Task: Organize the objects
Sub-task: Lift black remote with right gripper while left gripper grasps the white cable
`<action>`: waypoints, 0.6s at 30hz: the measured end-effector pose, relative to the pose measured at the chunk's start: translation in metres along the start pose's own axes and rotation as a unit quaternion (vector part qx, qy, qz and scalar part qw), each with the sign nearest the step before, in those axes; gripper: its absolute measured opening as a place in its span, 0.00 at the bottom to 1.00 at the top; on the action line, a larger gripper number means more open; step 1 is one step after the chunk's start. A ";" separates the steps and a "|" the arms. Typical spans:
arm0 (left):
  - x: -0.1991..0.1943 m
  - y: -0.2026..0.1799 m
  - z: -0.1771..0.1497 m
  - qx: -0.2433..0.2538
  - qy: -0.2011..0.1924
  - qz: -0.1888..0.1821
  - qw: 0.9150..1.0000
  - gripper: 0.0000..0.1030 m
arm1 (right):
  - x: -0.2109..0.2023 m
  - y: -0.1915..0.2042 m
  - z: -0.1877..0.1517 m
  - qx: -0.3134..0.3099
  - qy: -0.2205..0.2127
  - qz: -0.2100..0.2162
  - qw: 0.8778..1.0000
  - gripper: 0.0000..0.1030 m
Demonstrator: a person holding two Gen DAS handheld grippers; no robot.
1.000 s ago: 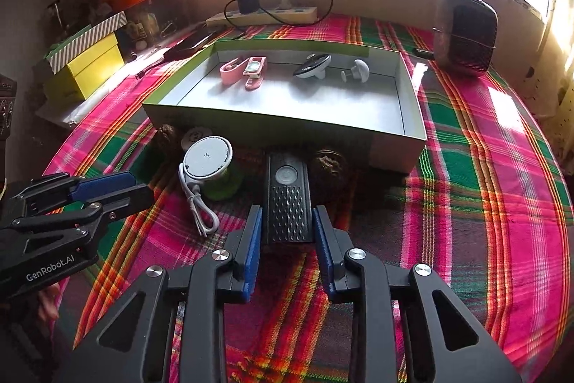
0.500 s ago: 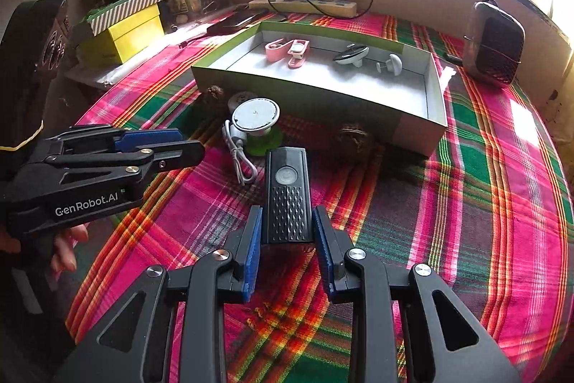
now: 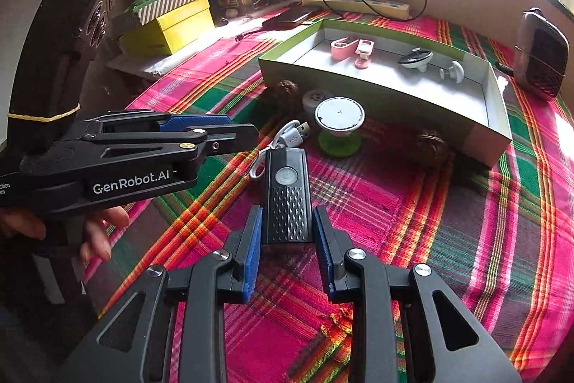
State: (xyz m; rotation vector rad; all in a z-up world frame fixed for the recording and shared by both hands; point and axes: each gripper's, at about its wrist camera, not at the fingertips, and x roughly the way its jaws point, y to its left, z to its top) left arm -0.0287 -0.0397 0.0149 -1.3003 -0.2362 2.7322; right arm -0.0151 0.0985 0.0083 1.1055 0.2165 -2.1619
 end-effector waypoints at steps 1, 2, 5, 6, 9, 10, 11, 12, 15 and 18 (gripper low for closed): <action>0.000 -0.001 0.000 0.002 0.001 -0.001 1.000 0.29 | -0.001 -0.001 -0.001 0.004 -0.001 0.001 1.000 0.28; 0.001 -0.001 0.000 0.003 0.002 -0.001 1.000 0.29 | -0.003 -0.004 -0.002 0.010 -0.003 0.000 1.000 0.28; 0.003 -0.004 0.000 0.008 0.005 -0.003 1.000 0.29 | -0.008 -0.012 -0.004 0.030 -0.009 -0.018 0.999 0.28; 0.004 -0.006 0.000 0.011 0.005 -0.005 1.000 0.29 | -0.009 -0.015 -0.005 0.033 -0.010 -0.030 0.999 0.28; 0.007 -0.011 0.001 0.021 0.010 -0.010 1.000 0.29 | -0.013 -0.021 -0.005 0.037 -0.010 -0.062 0.997 0.28; 0.009 -0.013 0.002 0.026 0.014 -0.012 0.999 0.29 | -0.013 -0.023 -0.005 0.039 -0.010 -0.070 0.997 0.28; 0.011 -0.016 0.002 0.030 0.016 -0.012 0.999 0.29 | -0.013 -0.025 -0.004 0.040 -0.009 -0.079 0.996 0.28; 0.012 -0.018 0.003 0.034 0.017 -0.013 0.999 0.29 | -0.013 -0.026 -0.004 0.041 -0.010 -0.087 0.995 0.28; 0.015 -0.023 0.004 0.042 0.018 -0.012 0.999 0.29 | -0.015 -0.031 -0.005 0.046 -0.011 -0.103 0.994 0.28; 0.021 -0.024 0.006 0.049 0.027 -0.003 0.998 0.29 | -0.015 -0.033 -0.006 0.045 -0.009 -0.104 0.993 0.28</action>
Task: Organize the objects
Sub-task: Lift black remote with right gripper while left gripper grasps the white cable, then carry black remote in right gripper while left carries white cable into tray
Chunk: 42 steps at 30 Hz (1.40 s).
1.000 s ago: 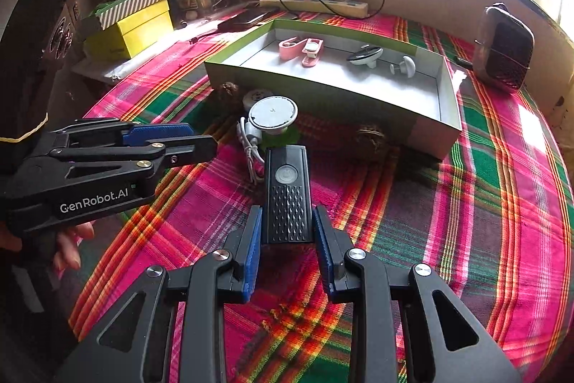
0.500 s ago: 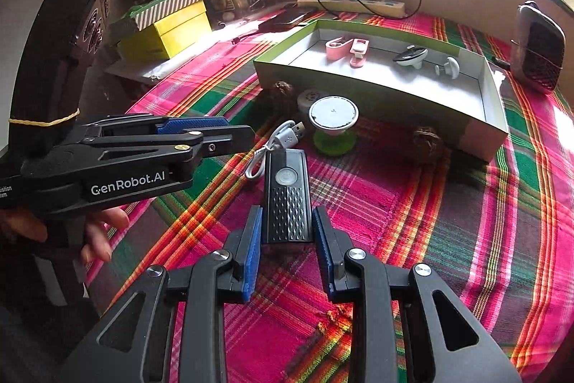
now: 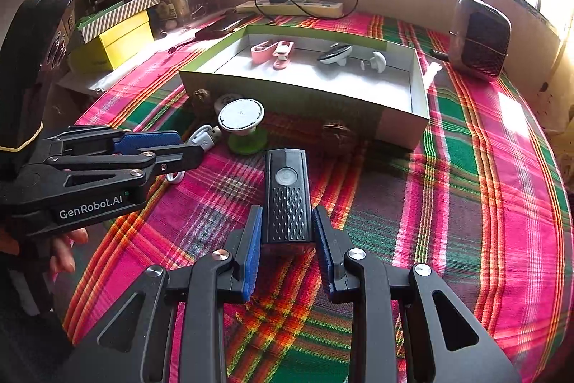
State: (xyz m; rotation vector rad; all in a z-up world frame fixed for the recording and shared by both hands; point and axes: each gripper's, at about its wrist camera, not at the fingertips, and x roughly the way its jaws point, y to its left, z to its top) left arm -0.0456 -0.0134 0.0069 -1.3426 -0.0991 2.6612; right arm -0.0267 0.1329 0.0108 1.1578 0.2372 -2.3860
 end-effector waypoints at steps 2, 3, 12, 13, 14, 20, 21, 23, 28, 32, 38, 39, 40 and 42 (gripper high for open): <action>0.000 0.001 0.001 -0.003 -0.003 0.000 1.000 0.29 | 0.001 0.000 0.001 0.000 0.000 -0.001 1.000 0.28; 0.000 0.003 0.001 -0.006 -0.004 -0.002 1.000 0.29 | 0.002 0.000 0.001 0.000 0.001 0.000 1.000 0.28; 0.002 0.002 0.001 0.012 -0.011 -0.001 1.000 0.29 | 0.014 -0.001 0.009 -0.002 0.012 -0.004 1.000 0.29; 0.002 0.002 0.001 0.012 -0.012 -0.001 1.000 0.29 | 0.015 -0.001 0.010 0.000 0.012 -0.004 1.000 0.29; 0.002 0.002 0.000 0.013 -0.013 -0.001 1.000 0.29 | 0.016 -0.001 0.011 0.001 0.012 -0.004 1.000 0.29; 0.003 0.001 0.000 0.018 -0.019 -0.001 1.000 0.28 | 0.019 -0.001 0.014 0.005 0.009 -0.013 1.000 0.30; 0.002 0.001 0.000 0.018 -0.020 0.000 1.000 0.28 | 0.020 -0.002 0.014 0.006 0.008 -0.014 1.000 0.30; 0.002 0.002 0.000 0.017 -0.020 0.003 1.000 0.24 | 0.020 -0.002 0.015 0.008 0.007 -0.014 1.000 0.30; 0.002 0.006 0.000 0.012 -0.022 0.007 1.000 0.16 | 0.020 -0.004 0.014 0.009 0.002 -0.015 1.000 0.29; 0.003 0.006 0.000 0.012 -0.022 0.008 1.000 0.16 | 0.020 -0.005 0.015 0.013 0.001 -0.014 1.000 0.29; 0.003 0.006 -0.001 0.013 -0.023 0.007 1.000 0.15 | 0.021 -0.004 0.015 0.009 0.001 -0.020 1.000 0.28; 0.002 0.007 -0.001 0.012 -0.023 0.007 1.000 0.15 | 0.021 -0.005 0.015 0.010 0.001 -0.019 1.000 0.28; 0.002 0.008 0.000 0.012 -0.023 0.006 1.000 0.15 | 0.021 -0.005 0.015 0.011 0.001 -0.017 1.000 0.28; 0.002 0.007 -0.001 0.012 -0.023 0.006 1.000 0.15 | 0.021 -0.005 0.015 0.011 0.001 -0.018 1.000 0.28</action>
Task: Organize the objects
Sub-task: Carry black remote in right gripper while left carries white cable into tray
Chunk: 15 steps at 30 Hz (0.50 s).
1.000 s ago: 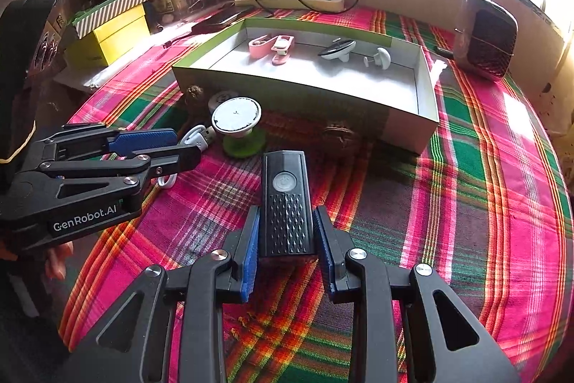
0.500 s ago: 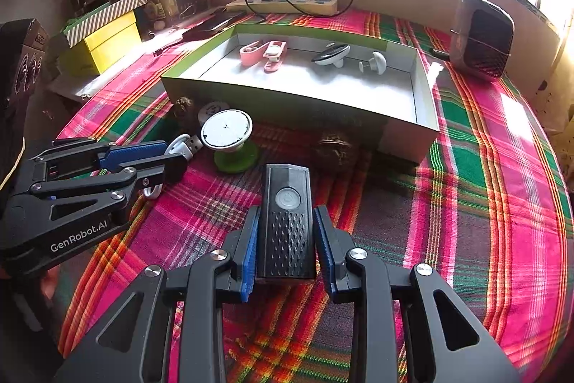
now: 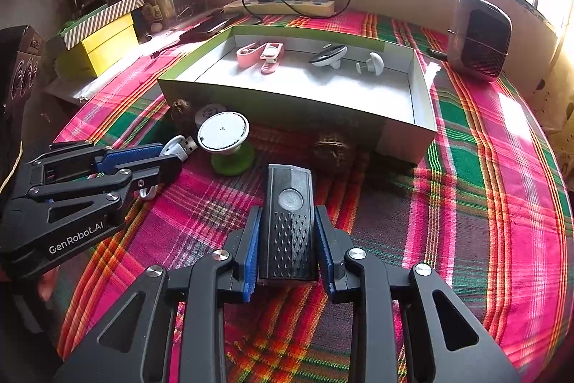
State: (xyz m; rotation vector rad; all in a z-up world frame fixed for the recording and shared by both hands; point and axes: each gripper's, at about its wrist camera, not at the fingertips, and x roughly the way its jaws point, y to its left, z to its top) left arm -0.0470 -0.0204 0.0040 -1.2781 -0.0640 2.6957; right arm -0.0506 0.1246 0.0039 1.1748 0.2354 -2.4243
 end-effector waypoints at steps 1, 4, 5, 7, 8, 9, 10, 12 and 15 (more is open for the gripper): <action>0.000 0.000 0.000 0.000 0.000 0.000 1.000 0.15 | 0.000 0.001 0.000 -0.001 0.000 -0.001 1.000 0.28; 0.000 0.000 0.000 0.000 0.000 -0.001 1.000 0.15 | 0.000 0.001 0.000 -0.001 0.000 -0.002 1.000 0.28; 0.000 0.000 0.000 0.000 0.000 0.000 1.000 0.15 | 0.000 0.001 0.000 -0.001 0.000 -0.002 1.000 0.28; 0.000 0.000 0.000 0.000 0.000 -0.001 1.000 0.15 | 0.000 0.001 0.000 -0.002 0.000 -0.002 1.000 0.28; 0.000 0.000 0.000 0.000 0.000 -0.001 1.000 0.15 | 0.000 0.002 0.000 -0.002 0.000 -0.003 1.000 0.28; 0.000 0.000 0.000 0.000 0.000 -0.001 1.000 0.15 | 0.000 0.002 0.000 -0.003 0.000 -0.003 1.000 0.28; 0.000 0.000 0.000 0.000 0.000 -0.001 1.000 0.15 | 0.000 0.002 0.000 -0.003 0.000 -0.004 1.000 0.28; 0.000 0.000 0.000 0.000 0.000 0.000 1.000 0.15 | 0.000 0.002 0.000 -0.003 0.000 -0.004 1.000 0.28; -0.001 0.001 0.000 0.000 0.000 -0.001 1.000 0.15 | 0.000 0.002 0.000 -0.003 0.000 -0.004 1.000 0.28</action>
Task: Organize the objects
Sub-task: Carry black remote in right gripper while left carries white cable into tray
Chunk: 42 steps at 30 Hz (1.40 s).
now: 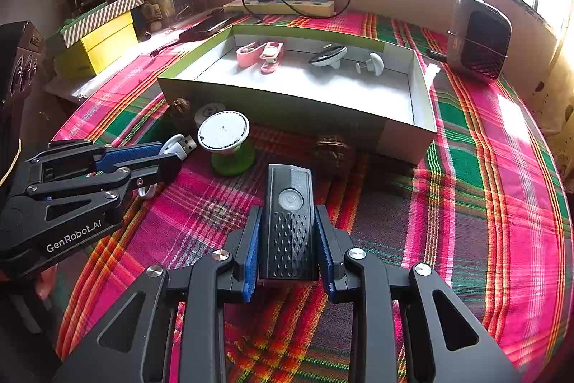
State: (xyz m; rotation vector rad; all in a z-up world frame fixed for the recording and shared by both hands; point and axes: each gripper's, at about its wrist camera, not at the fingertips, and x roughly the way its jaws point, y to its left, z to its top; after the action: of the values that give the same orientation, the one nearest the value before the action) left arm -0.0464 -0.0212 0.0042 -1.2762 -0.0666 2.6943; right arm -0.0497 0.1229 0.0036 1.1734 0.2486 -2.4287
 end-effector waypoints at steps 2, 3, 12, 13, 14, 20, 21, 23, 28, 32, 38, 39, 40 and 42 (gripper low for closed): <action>0.000 0.000 0.000 0.000 0.000 0.000 1.000 0.15 | 0.000 0.000 0.000 0.001 0.000 0.001 1.000 0.28; 0.000 0.000 0.000 0.000 0.000 0.001 1.000 0.15 | 0.000 0.000 0.000 0.001 0.000 0.001 1.000 0.28; -0.001 0.001 0.000 -0.001 -0.001 0.000 1.000 0.15 | 0.000 -0.001 0.001 0.006 -0.001 0.004 1.000 0.28; -0.002 0.002 0.000 -0.003 -0.003 0.000 1.000 0.15 | -0.001 -0.001 0.001 0.006 -0.001 0.004 1.000 0.28; -0.003 0.001 0.001 -0.003 -0.006 -0.001 1.000 0.15 | -0.001 -0.001 0.001 0.007 -0.002 0.005 1.000 0.28; -0.007 0.000 0.005 0.000 -0.012 -0.002 1.000 0.15 | -0.003 -0.004 0.002 0.013 -0.005 0.008 1.000 0.28; -0.007 -0.001 0.006 -0.001 -0.012 -0.002 1.000 0.15 | -0.004 -0.004 0.002 0.014 -0.005 0.007 1.000 0.28; -0.010 -0.001 0.005 0.000 -0.015 -0.002 1.000 0.15 | -0.006 -0.006 0.002 0.016 -0.006 0.006 1.000 0.28; -0.017 -0.002 0.007 0.003 -0.021 -0.004 1.000 0.15 | -0.012 -0.007 0.004 0.019 -0.014 0.008 1.000 0.28; -0.024 -0.002 0.009 0.004 -0.030 -0.006 1.000 0.15 | -0.020 -0.010 0.006 0.024 -0.021 0.010 0.999 0.28; -0.033 -0.001 0.015 0.005 -0.040 -0.008 0.999 0.15 | -0.029 -0.013 0.011 0.029 -0.031 0.012 0.999 0.28; -0.034 -0.001 0.017 0.005 -0.041 -0.007 0.999 0.15 | -0.030 -0.014 0.012 0.029 -0.031 0.012 0.999 0.28; -0.034 -0.002 0.019 0.005 -0.042 -0.008 0.999 0.15 | -0.031 -0.014 0.013 0.030 -0.032 0.011 0.999 0.28; -0.036 -0.001 0.023 0.007 -0.046 -0.008 0.999 0.15 | -0.034 -0.015 0.016 0.030 -0.035 0.012 0.999 0.28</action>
State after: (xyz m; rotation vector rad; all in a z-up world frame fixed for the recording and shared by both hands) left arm -0.0417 -0.0251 0.0465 -1.1439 -0.0691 2.7340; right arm -0.0491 0.1406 0.0397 1.1063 0.1419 -2.4673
